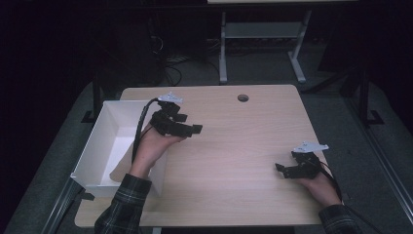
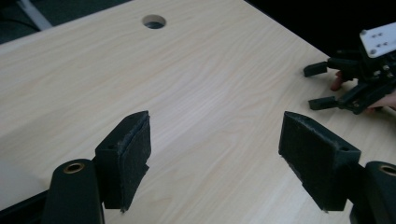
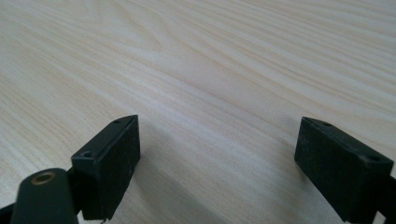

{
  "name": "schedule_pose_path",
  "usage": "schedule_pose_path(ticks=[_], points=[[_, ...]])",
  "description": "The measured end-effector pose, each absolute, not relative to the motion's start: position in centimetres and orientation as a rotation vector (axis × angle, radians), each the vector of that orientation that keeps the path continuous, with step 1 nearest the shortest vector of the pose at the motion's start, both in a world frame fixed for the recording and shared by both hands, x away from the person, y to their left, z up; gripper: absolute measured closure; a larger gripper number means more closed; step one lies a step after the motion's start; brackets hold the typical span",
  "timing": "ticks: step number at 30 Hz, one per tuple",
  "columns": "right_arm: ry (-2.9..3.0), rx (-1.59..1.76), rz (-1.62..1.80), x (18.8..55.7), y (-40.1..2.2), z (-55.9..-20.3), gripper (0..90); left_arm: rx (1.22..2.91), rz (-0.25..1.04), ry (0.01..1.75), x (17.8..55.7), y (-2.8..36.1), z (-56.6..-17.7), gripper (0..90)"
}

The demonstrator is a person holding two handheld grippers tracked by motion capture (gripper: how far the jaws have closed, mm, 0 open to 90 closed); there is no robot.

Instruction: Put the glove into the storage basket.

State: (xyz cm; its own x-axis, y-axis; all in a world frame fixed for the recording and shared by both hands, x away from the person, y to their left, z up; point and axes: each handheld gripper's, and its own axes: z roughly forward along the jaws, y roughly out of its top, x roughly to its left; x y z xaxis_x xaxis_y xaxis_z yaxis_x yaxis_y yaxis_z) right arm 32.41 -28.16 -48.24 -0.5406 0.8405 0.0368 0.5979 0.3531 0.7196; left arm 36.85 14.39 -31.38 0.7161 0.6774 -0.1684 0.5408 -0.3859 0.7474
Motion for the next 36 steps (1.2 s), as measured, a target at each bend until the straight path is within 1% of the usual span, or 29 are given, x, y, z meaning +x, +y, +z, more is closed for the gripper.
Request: schedule_pose_path(ticks=[6,12,18,26,36], points=[[2.281,1.261,0.998,32.4,-28.2,-48.3,13.9,2.088,0.200,0.907,36.2,12.6,-33.1,24.9],[2.282,1.262,0.999,32.4,-28.2,-48.2,13.9,2.081,0.222,0.885,35.5,11.0,-35.1,24.9],[2.280,1.260,0.997,32.4,-28.2,-48.3,13.9,2.108,0.225,0.862,35.0,10.2,-36.6,24.9],[2.280,1.260,0.997,32.4,-28.2,-48.3,13.9,2.153,0.216,0.824,34.2,9.1,-40.0,24.9],[2.281,1.260,0.997,32.4,-28.2,-48.3,13.9,2.188,0.211,0.801,33.7,8.7,-43.2,24.8]])
